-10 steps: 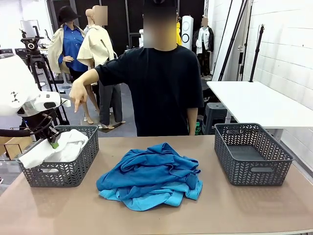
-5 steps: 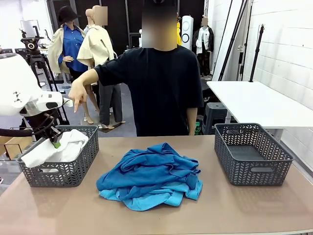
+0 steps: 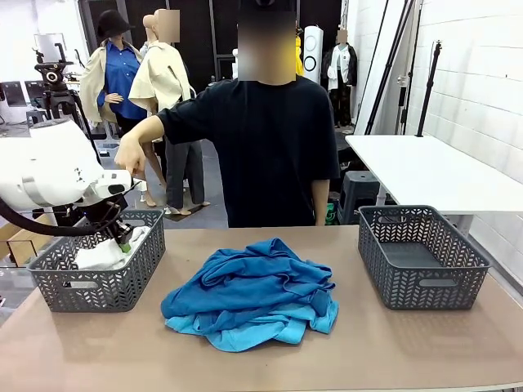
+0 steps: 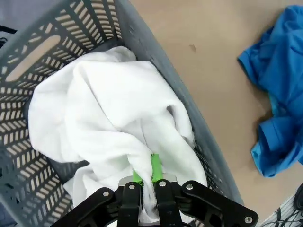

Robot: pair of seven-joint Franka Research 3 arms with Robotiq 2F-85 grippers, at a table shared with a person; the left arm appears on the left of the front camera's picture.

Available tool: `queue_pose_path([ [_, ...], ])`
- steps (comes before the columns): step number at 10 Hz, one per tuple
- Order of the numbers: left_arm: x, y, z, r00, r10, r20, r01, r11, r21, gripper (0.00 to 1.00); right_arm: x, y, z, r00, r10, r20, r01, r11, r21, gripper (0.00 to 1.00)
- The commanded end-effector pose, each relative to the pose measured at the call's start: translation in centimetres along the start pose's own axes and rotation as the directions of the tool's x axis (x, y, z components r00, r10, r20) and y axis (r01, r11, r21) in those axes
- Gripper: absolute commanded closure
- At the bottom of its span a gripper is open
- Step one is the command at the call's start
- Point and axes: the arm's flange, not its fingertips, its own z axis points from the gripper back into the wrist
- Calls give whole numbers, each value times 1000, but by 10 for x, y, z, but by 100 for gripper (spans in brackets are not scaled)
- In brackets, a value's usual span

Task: Sort the tops and bottoms.
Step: Sort the clothes according to human instructions.

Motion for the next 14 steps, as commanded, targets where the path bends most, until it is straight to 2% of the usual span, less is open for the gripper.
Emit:
queue_pose_path([
  [1,-2,11,-18,1000,-16,-9,16,1000,-9,100,-1,1,0,1000,9,-5,-9,1000,1,0],
  [4,-25,10,-48,996,-16,-85,11,999,-52,100,-1,1,0,1000,9,-5,-9,1000,1,0],
  [6,-32,11,-57,995,-6,-98,1,999,-53,100,-1,1,0,1000,9,-5,-9,1000,1,0],
  [7,-32,12,-54,996,-7,-89,1,998,-66,97,-1,1,0,1000,9,-5,-9,1000,1,0],
  [8,-30,12,-49,997,-10,-78,5,998,-66,80,-1,1,0,1000,9,-5,-9,1000,1,0],
  [12,-26,24,-28,999,26,-43,-29,997,-69,0,-1,1,0,1000,9,-5,-9,1000,1,0],
  [14,-25,30,-10,999,46,-9,-47,997,-69,0,-1,1,0,1000,9,-5,-9,1000,1,0],
])
